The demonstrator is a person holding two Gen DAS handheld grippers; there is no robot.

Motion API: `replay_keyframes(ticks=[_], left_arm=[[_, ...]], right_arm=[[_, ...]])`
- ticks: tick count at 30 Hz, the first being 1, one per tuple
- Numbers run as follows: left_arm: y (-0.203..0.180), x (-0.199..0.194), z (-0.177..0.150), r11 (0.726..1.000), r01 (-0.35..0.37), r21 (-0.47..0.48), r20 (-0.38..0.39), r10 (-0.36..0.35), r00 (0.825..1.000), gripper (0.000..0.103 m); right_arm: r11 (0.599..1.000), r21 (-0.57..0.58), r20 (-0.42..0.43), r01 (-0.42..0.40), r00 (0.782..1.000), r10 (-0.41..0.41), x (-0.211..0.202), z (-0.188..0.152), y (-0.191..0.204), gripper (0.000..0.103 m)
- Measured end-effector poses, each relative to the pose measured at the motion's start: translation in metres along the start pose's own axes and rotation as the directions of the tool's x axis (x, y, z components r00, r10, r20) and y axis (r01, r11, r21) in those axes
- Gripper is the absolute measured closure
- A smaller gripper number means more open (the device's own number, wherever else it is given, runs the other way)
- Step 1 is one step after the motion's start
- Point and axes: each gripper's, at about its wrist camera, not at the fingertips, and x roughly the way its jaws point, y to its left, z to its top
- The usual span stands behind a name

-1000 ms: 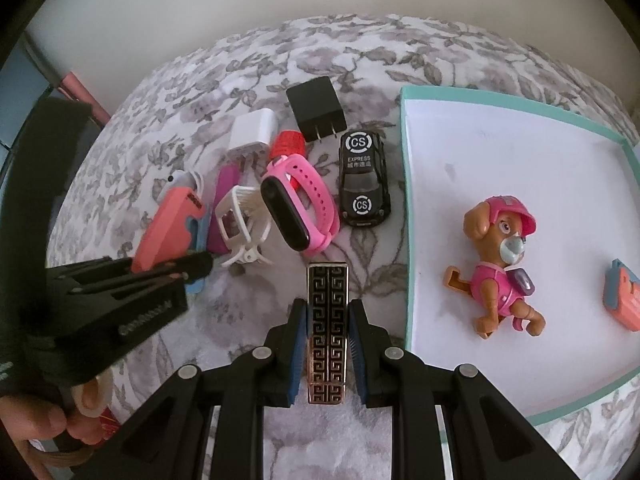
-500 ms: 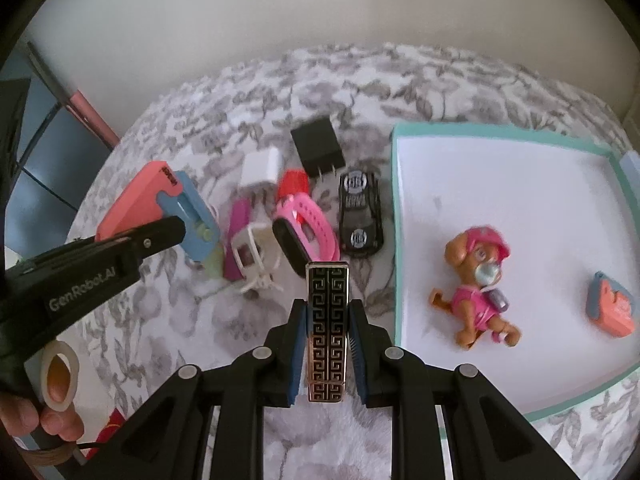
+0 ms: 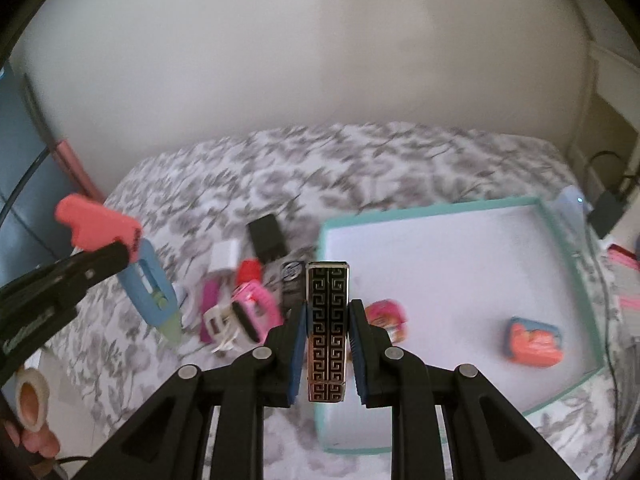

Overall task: Organize rigid objects
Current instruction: 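Carry the pink-blue box and metal bar toward the teal tray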

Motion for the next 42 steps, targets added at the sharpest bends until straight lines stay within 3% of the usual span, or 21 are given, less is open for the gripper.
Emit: replay_keyframes(ticks=[5, 13, 24, 35, 42], left_arm=[[-0.038, -0.01, 0.001, 0.994, 0.057, 0.096, 0.027, -0.06, 0.998, 0.083], [-0.116, 0.0, -0.013, 0.957, 0.139, 0.253, -0.023, -0.138, 0.99, 0.082], [-0.166, 0.041, -0.032, 0.92, 0.301, 0.252, -0.208, -0.252, 0.945, 0.082], [-0.179, 0.091, -0.049, 0.924, 0.255, 0.285, -0.29, -0.17, 0.942, 0.082], [-0.175, 0.108, -0.06, 0.93, 0.237, 0.28, -0.348, -0.132, 0.928, 0.082]], right_arm=[[0.995, 0.055, 0.022, 0.085, 0.996, -0.086, -0.007, 0.002, -0.031, 0.081], [0.969, 0.19, -0.019, 0.16, 0.987, -0.159, -0.008, -0.007, -0.094, 0.081], [0.939, 0.289, -0.125, 0.184, 0.98, -0.154, 0.005, -0.03, -0.142, 0.081], [0.944, 0.277, -0.179, 0.182, 0.974, -0.136, 0.023, -0.036, -0.145, 0.081], [0.946, 0.269, -0.212, 0.178, 0.97, -0.122, 0.035, -0.041, -0.144, 0.081]])
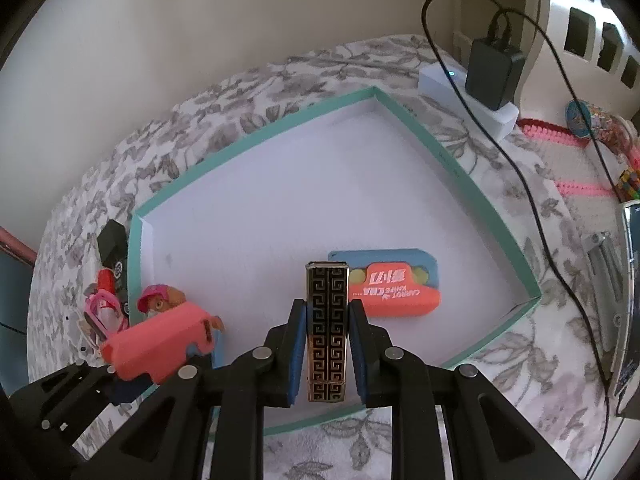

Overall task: Organize rigid objects
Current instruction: 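Carry the pink-blue box and metal bar toward the teal tray, then open both tools to drop the box and metal bar into the tray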

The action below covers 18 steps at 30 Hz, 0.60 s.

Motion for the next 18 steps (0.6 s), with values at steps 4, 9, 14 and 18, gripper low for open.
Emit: replay_keyframes(ticks=[4, 9, 14, 18], left_arm=[[-0.005, -0.001, -0.002, 0.999, -0.036, 0.036, 0.001, 0.036, 0.999, 0.082], [-0.011, 0.002, -0.007, 0.991, -0.097, 0.092, -0.022, 0.1, 0.995, 0.08], [-0.004, 0.005, -0.007, 0.997, -0.043, 0.059, -0.055, 0.047, 0.997, 0.064], [-0.002, 0.006, -0.008, 0.997, -0.057, 0.059, -0.062, 0.06, 0.996, 0.061]], right_arm=[[1.0, -0.008, -0.02, -0.004, 1.0, 0.004, 0.005, -0.002, 0.002, 0.081], [1.0, -0.021, -0.021, 0.004, 1.0, -0.005, 0.006, -0.003, 0.005, 0.081], [1.0, -0.024, -0.027, 0.001, 1.0, -0.002, 0.007, -0.003, 0.006, 0.078], [1.0, -0.028, -0.026, 0.006, 1.0, -0.007, 0.007, -0.003, 0.007, 0.078]])
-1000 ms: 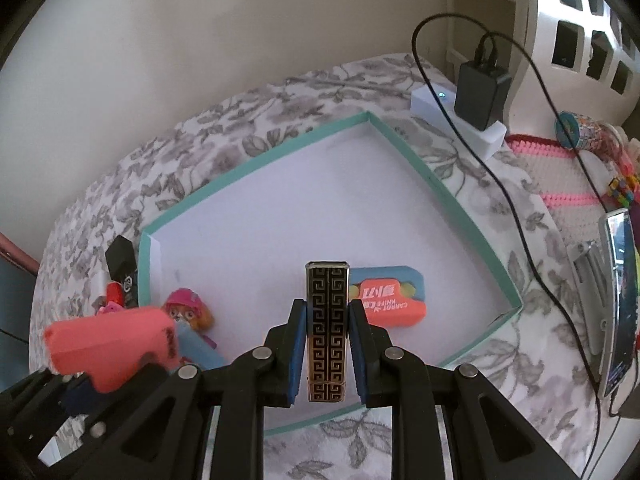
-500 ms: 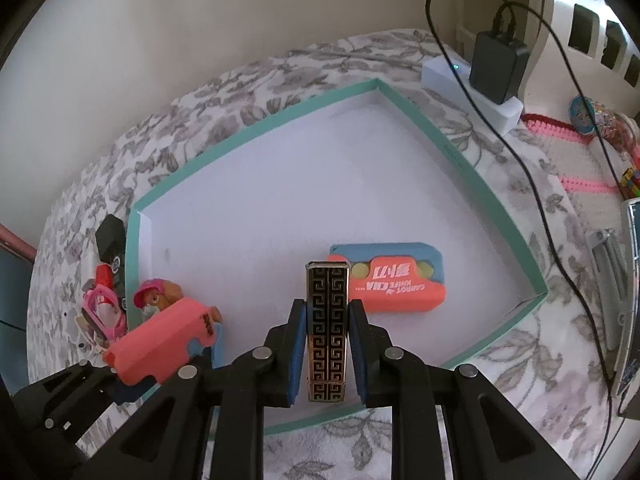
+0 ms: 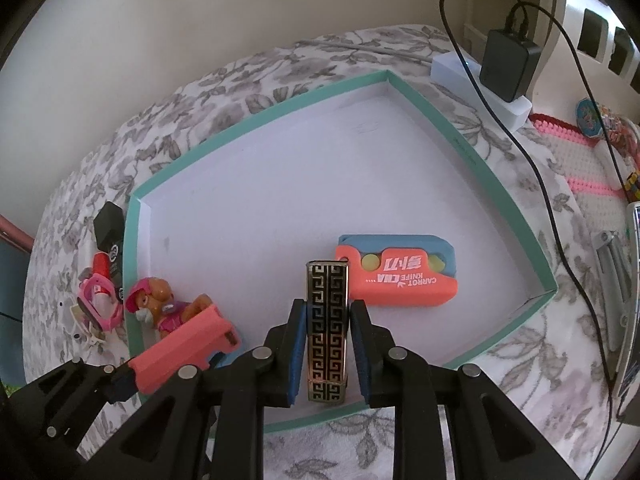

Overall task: Organize rigid objects
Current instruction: 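Open both tools to drop the box and metal bar into the tray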

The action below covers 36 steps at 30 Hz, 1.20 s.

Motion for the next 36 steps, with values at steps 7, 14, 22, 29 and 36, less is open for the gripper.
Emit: replay_keyframes(ticks=[7, 14, 22, 29, 36], left_arm=[[0.016, -0.009, 0.001, 0.996, 0.049, -0.069, 0.006, -0.049, 0.999, 0.053], [0.038, -0.024, 0.001, 0.985, 0.085, -0.148, 0.037, -0.08, 0.996, 0.053], [0.082, -0.037, -0.004, 0.95, 0.094, -0.299, 0.072, -0.076, 0.994, 0.052], [0.133, -0.042, -0.017, 0.896, 0.002, -0.443, 0.059, 0.026, 0.998, 0.05], [0.175, -0.04, -0.034, 0.821, -0.065, -0.567, 0.02, 0.092, 0.996, 0.037]], right_arm=[[1.0, 0.0, 0.012, 0.0, 1.0, 0.0, -0.002, 0.001, 0.0, 0.078], [1.0, 0.003, 0.047, -0.003, 0.999, 0.002, -0.009, 0.003, 0.001, 0.07], [1.0, 0.015, 0.067, -0.004, 0.998, 0.003, -0.014, 0.004, 0.0, 0.07], [1.0, 0.002, 0.07, 0.0, 0.998, 0.0, -0.014, 0.004, 0.006, 0.07], [0.995, -0.085, 0.126, 0.047, 0.991, -0.036, -0.021, 0.001, 0.031, 0.055]])
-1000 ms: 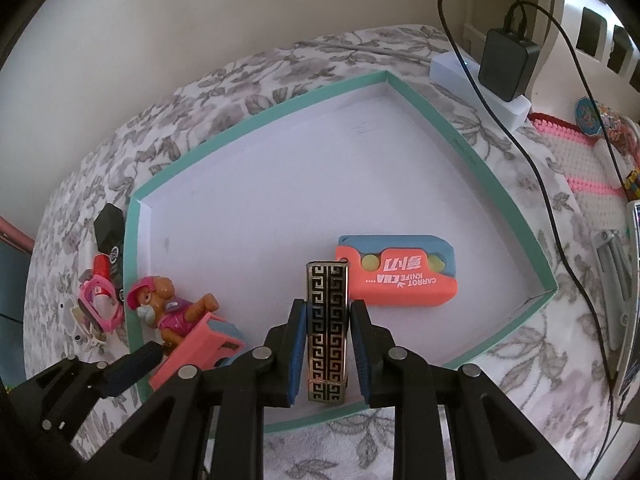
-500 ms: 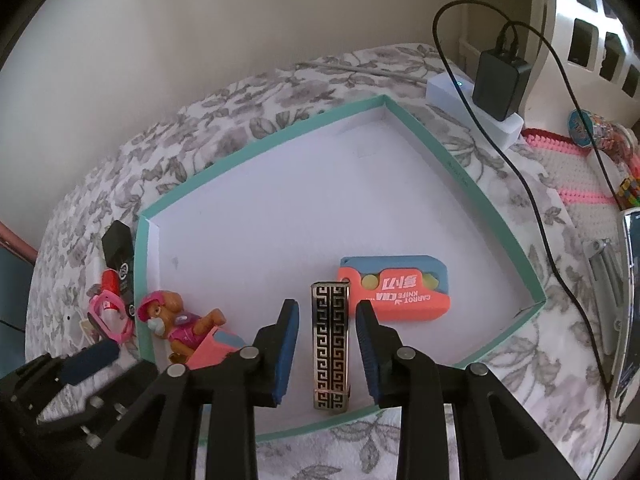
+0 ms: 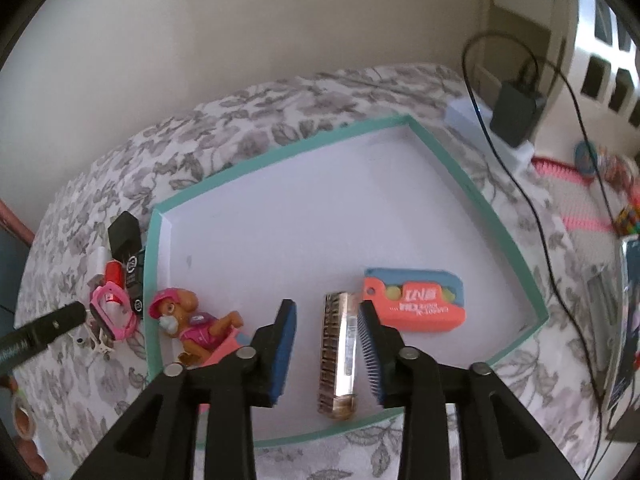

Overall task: Organize rigid objects
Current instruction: 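Open both tools to drop the box and metal bar into the tray, then move both open tools back toward the pile of items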

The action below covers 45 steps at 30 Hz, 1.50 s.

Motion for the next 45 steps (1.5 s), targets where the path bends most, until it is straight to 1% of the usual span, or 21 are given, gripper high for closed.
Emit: replay_keyframes(ticks=[1, 2, 4, 5, 6, 7, 8, 12, 15, 16, 23, 26, 30, 34, 37, 40, 45], left_arm=[[0.005, 0.0, 0.001, 1.0, -0.008, -0.016, 0.002, 0.008, 1.0, 0.031], [0.008, 0.001, 0.002, 1.0, -0.012, -0.026, 0.004, 0.013, 1.0, 0.03], [0.014, 0.002, 0.003, 0.999, -0.021, -0.044, 0.01, 0.021, 1.0, 0.029], [0.017, 0.002, 0.004, 0.998, -0.023, -0.05, 0.014, 0.024, 1.0, 0.029], [0.019, 0.003, 0.004, 0.998, -0.026, -0.054, 0.016, 0.027, 1.0, 0.022], [0.022, 0.003, 0.005, 0.998, -0.03, -0.061, 0.016, 0.031, 0.999, 0.011], [0.024, 0.004, 0.006, 0.997, -0.032, -0.067, 0.016, 0.034, 0.999, 0.009], [0.035, 0.004, 0.009, 0.994, -0.027, -0.103, 0.017, 0.029, 0.999, 0.009], [0.044, 0.005, 0.01, 0.991, -0.035, -0.127, 0.025, 0.039, 0.999, 0.009], [0.047, 0.005, 0.01, 0.99, -0.038, -0.135, 0.029, 0.042, 0.999, 0.009], [0.077, 0.003, 0.013, 0.975, -0.048, -0.215, 0.072, 0.064, 0.995, 0.009], [0.089, -0.001, 0.014, 0.969, -0.043, -0.244, 0.1, 0.069, 0.993, 0.009], [0.104, -0.002, 0.015, 0.959, -0.023, -0.281, 0.121, 0.059, 0.991, 0.009], [0.114, -0.001, 0.015, 0.954, -0.019, -0.299, 0.117, 0.056, 0.992, 0.009], [0.122, -0.002, 0.015, 0.951, -0.012, -0.31, 0.124, 0.053, 0.991, 0.009], [0.128, -0.003, 0.014, 0.949, -0.002, -0.315, 0.144, 0.05, 0.988, 0.009], [0.139, 0.007, 0.014, 0.945, 0.008, -0.326, 0.098, 0.025, 0.995, 0.009]], right_arm=[[1.0, -0.013, 0.007, 0.003, 1.0, -0.003, -0.001, 0.0, 0.003, 0.046], [1.0, -0.022, 0.013, 0.003, 1.0, -0.002, -0.001, 0.0, 0.006, 0.039], [0.999, -0.048, 0.02, 0.002, 1.0, -0.001, -0.001, -0.001, 0.013, 0.036], [0.998, -0.06, 0.023, 0.004, 1.0, -0.003, -0.001, -0.001, 0.016, 0.032], [0.997, -0.074, 0.027, 0.009, 1.0, -0.007, -0.001, -0.002, 0.02, 0.03], [0.996, -0.088, 0.028, 0.013, 1.0, -0.01, -0.001, -0.002, 0.024, 0.025], [0.995, -0.102, 0.03, 0.011, 1.0, -0.009, -0.001, -0.003, 0.027, 0.022], [0.992, -0.123, 0.029, -0.006, 1.0, 0.009, 0.001, -0.005, 0.036, 0.016], [0.993, -0.118, 0.027, -0.012, 1.0, 0.016, 0.002, -0.006, 0.038, 0.005], [0.993, -0.114, 0.028, -0.017, 0.999, 0.02, 0.002, -0.006, 0.038, 0.0], [0.993, -0.096, 0.036, -0.07, 0.997, 0.073, 0.001, -0.006, 0.042, 0.0], [0.992, -0.086, 0.058, -0.087, 0.994, 0.093, -0.002, -0.005, 0.048, 0.0], [0.986, -0.086, 0.092, -0.141, 0.985, 0.149, -0.009, -0.003, 0.058, 0.0], [0.969, -0.144, 0.068, -0.201, 0.975, 0.212, -0.01, -0.004, 0.082, 0.0], [0.955, -0.21, 0.042, -0.208, 0.974, 0.221, -0.009, -0.006, 0.107, 0.0], [0.939, -0.253, 0.026, -0.232, 0.969, 0.247, -0.009, -0.009, 0.127, 0.0], [0.923, -0.278, 0.013, -0.265, 0.96, 0.28, -0.006, -0.009, 0.152, 0.0]])
